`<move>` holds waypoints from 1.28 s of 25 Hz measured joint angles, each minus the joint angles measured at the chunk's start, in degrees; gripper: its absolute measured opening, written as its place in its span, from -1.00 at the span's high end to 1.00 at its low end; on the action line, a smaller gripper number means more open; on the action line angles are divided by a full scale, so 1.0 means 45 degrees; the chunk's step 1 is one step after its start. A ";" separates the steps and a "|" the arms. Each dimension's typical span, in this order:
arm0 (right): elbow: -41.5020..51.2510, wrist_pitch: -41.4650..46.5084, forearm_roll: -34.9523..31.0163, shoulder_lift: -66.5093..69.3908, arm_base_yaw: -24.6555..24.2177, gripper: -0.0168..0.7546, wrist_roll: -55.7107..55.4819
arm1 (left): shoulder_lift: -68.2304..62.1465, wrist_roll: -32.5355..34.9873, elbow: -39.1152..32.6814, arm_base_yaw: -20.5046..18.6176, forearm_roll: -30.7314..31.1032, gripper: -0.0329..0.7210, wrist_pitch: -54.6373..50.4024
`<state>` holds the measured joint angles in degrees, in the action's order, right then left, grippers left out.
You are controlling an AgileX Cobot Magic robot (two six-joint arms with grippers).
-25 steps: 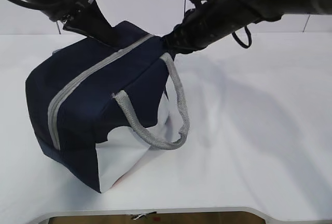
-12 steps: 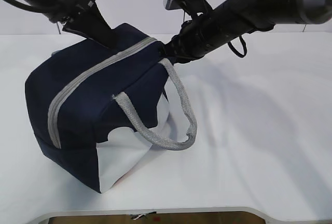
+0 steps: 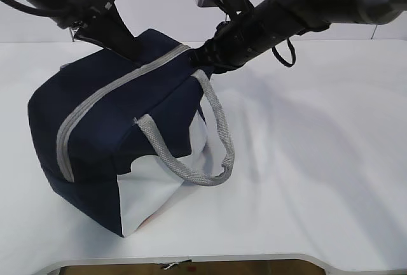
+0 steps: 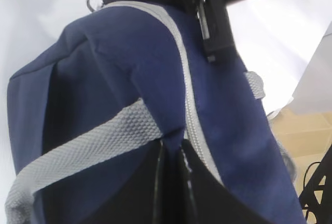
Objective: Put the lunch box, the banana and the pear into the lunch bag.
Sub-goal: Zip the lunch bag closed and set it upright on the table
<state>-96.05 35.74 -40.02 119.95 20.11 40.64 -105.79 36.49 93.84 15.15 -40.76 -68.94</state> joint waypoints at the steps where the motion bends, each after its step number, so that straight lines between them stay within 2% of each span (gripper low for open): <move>1: -0.0128 0.0081 0.0000 0.0000 0.0000 0.91 0.0000 | 0.0000 0.0000 0.0000 0.0000 0.0000 0.89 -0.0022; 6: -0.0477 0.0391 0.0048 0.0000 0.0000 0.91 0.0000 | 0.0000 0.0000 0.0000 0.0000 0.0000 0.88 -0.0072; 10: -0.0757 0.0597 0.0095 0.0018 0.0000 0.85 0.0000 | 0.0000 0.0000 0.0000 0.0000 0.0000 0.76 -0.0072; 12: -0.0905 0.0623 0.0095 0.0018 0.0000 0.74 0.0000 | 0.0000 0.0000 0.0000 0.0000 0.0000 0.63 -0.0072; 17: -0.0996 0.0643 0.0095 -0.0006 0.0000 0.26 0.0000 | 0.0000 0.0000 0.0000 0.0000 0.0000 0.15 -0.0112; 21: -0.0996 0.0643 0.0235 -0.0453 0.0000 0.06 0.0000 | 0.0000 -0.0022 0.0000 0.0000 0.0000 -0.07 -0.0112; 27: -0.0996 0.1248 0.0846 -0.1285 0.0000 0.03 0.0000 | 0.0000 -0.0165 0.0131 0.0000 0.0000 -0.11 -0.0143; 32: -0.0996 0.1954 0.1752 -0.1925 0.0000 0.03 -0.0095 | 0.0000 -0.0870 0.1359 0.0000 0.0606 -0.11 -0.0209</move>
<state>-100.54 44.53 -32.13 111.29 20.11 40.21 -105.79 32.58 99.95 15.15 -38.04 -69.89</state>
